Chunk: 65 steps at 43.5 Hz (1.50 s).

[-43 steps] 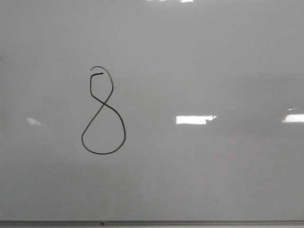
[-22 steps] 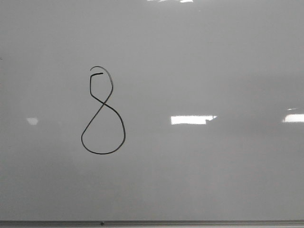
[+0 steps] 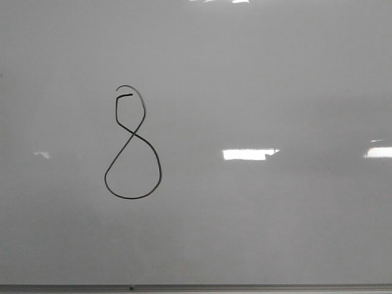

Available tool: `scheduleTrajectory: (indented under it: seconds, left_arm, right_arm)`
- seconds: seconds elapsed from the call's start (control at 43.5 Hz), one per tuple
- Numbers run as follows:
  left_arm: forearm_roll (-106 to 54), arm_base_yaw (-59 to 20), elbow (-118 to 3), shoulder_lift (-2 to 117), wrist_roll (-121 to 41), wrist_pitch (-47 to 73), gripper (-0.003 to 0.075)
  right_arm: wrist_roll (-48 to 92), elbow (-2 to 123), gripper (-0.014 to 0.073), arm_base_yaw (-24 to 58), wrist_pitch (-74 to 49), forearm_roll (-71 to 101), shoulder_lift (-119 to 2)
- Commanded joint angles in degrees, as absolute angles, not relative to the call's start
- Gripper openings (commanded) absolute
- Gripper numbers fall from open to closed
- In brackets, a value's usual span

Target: Write number 8 on whiteboard

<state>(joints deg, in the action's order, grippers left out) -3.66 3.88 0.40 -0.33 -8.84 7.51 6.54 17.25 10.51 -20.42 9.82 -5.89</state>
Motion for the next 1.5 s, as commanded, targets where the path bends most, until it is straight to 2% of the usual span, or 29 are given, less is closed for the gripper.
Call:
scheduleTrajectory:
  seconds: [0.0, 0.621, 0.897, 1.105, 1.473]
  left_arm:
    - [-4.16, 4.02, 0.46, -1.43, -8.73, 2.31, -0.0019]
    - [-4.16, 4.02, 0.46, -1.43, -8.73, 2.31, -0.0019]
    - [-4.16, 4.02, 0.46, -1.43, -8.73, 2.31, -0.0019]
    - [-4.16, 4.02, 0.46, -1.43, -8.73, 2.31, -0.0019]
    - [-4.16, 4.02, 0.46, -1.33, -8.73, 2.31, -0.0019]
  right_arm:
    - [6.75, 18.72, -0.0067, 10.29, -15.44, 10.14, -6.46]
    - [6.87, 17.40, -0.0067, 10.11, -13.88, 5.58, -6.23]
    - [6.75, 6.85, -0.0067, 2.13, -6.37, 4.80, -2.13]
    - [6.71, -0.62, -0.0067, -2.48, -6.14, 6.58, 1.71]
    - [6.71, -1.41, -0.0067, -3.12, -7.50, 7.31, 1.65]
